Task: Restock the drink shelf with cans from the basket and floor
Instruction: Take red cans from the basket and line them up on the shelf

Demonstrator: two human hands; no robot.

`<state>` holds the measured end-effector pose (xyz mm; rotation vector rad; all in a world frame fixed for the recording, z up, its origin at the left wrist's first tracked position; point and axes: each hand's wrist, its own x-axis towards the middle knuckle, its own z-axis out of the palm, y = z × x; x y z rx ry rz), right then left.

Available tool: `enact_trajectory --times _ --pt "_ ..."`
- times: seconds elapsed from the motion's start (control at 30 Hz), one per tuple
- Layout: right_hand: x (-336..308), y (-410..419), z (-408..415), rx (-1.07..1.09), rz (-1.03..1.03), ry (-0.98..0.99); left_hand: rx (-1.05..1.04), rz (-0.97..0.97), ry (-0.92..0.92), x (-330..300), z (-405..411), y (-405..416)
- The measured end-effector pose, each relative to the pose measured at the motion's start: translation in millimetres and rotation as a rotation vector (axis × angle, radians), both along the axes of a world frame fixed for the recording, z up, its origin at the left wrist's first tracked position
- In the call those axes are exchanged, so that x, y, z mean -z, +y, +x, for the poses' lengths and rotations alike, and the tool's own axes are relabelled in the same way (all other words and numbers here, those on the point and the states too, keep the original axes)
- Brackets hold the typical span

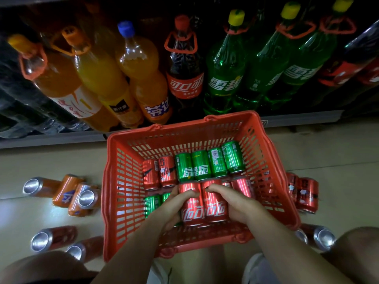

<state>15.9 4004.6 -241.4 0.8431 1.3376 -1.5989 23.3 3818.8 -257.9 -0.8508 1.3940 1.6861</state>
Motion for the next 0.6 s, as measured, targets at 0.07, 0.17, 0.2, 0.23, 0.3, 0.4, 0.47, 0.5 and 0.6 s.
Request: enact_trajectory --times 0.07,0.17,0.2,0.23,0.3,0.4,0.47,0.5,0.6 --pt "-1.1 -0.6 0.2 0.048 -0.070 -0.026 -0.062 0.055 -0.026 0.9 2.3 1.1" --pt "-0.2 -0.7 -0.4 0.068 -0.103 -0.040 -0.088 0.076 -0.040 -0.3 2.7 2.5" --pt "1.4 -0.9 -0.2 0.061 -0.100 -0.040 -0.085 0.069 -0.036 -0.3 2.8 3.2" --pt "3.2 -0.9 -0.1 0.052 -0.095 -0.040 -0.085 0.061 -0.033 0.1 2.4 3.4" --pt "5.8 -1.8 0.1 0.035 -0.078 -0.026 -0.080 0.048 -0.035 -0.3 1.1 2.7" --pt "4.8 -3.9 -1.8 0.044 -0.039 0.018 -0.046 0.033 -0.016 -4.8 -2.3 0.8" --pt "-5.4 -5.1 -5.2 0.053 -0.003 0.080 -0.056 0.000 0.028 -14.9 -6.1 0.4" --pt "-14.5 -5.6 -8.2 0.062 0.009 0.126 -0.061 -0.011 0.052 -25.0 -8.9 0.9" --pt "-63.7 -6.3 -21.3 0.085 0.011 0.259 -0.087 0.008 0.156 -75.9 -21.3 2.7"
